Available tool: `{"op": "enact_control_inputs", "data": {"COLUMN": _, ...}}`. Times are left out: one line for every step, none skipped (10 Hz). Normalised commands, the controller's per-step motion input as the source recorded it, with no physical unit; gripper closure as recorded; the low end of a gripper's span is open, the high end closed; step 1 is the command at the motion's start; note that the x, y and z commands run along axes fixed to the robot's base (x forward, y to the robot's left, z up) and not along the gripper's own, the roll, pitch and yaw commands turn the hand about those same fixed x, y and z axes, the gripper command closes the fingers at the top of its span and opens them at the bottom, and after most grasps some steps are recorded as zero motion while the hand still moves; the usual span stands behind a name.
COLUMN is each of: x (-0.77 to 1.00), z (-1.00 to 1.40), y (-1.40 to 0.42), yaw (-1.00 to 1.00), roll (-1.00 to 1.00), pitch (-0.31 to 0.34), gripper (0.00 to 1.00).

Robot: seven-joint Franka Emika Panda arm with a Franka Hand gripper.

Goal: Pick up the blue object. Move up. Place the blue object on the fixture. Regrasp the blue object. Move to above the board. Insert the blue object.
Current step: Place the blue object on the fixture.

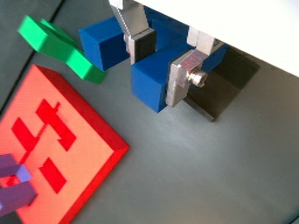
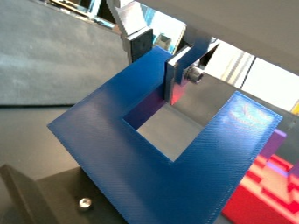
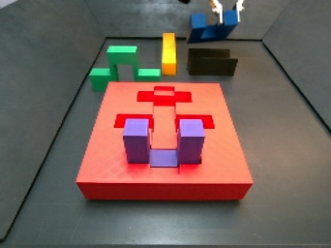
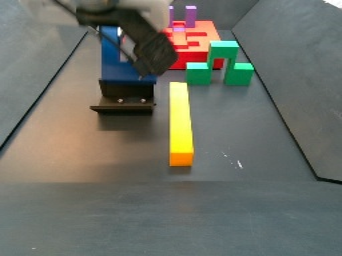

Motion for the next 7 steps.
{"op": "enact_control_inputs", "data": {"x": 0.59, "z": -0.51, "y": 0.0, "yaw": -0.15, "roll": 0.0, "pitch": -0.011, "gripper": 1.0}}
{"op": "enact_control_inputs", "data": {"x": 0.53, "z": -0.4, "y": 0.0, "yaw": -0.05, "roll": 0.08, "pitch": 0.0, "gripper": 1.0}}
{"op": "enact_control_inputs", "data": {"x": 0.4, "z": -0.33, "y": 0.0, "yaw": -0.02, "roll": 0.16, "pitch": 0.029, "gripper": 1.0}}
{"op": "enact_control_inputs", "data": {"x": 0.38, "z": -0.3, "y": 0.0, "yaw": -0.01, "roll": 0.27, "pitch": 0.114, "gripper": 1.0}}
{"op": "enact_control_inputs", "data": {"x": 0.2, "z": -0.25, "y": 0.0, "yaw": 0.0, "roll": 0.35, "pitch": 0.137, "gripper": 1.0}}
{"op": "enact_control_inputs", "data": {"x": 0.01, "z": -0.19, "y": 0.0, "yaw": 0.0, "roll": 0.26, "pitch": 0.037, "gripper": 1.0}}
{"op": "enact_control_inputs", "data": {"x": 0.03, "z": -0.21, "y": 0.0, "yaw": -0.05, "roll": 0.2, "pitch": 0.051, "gripper": 1.0}}
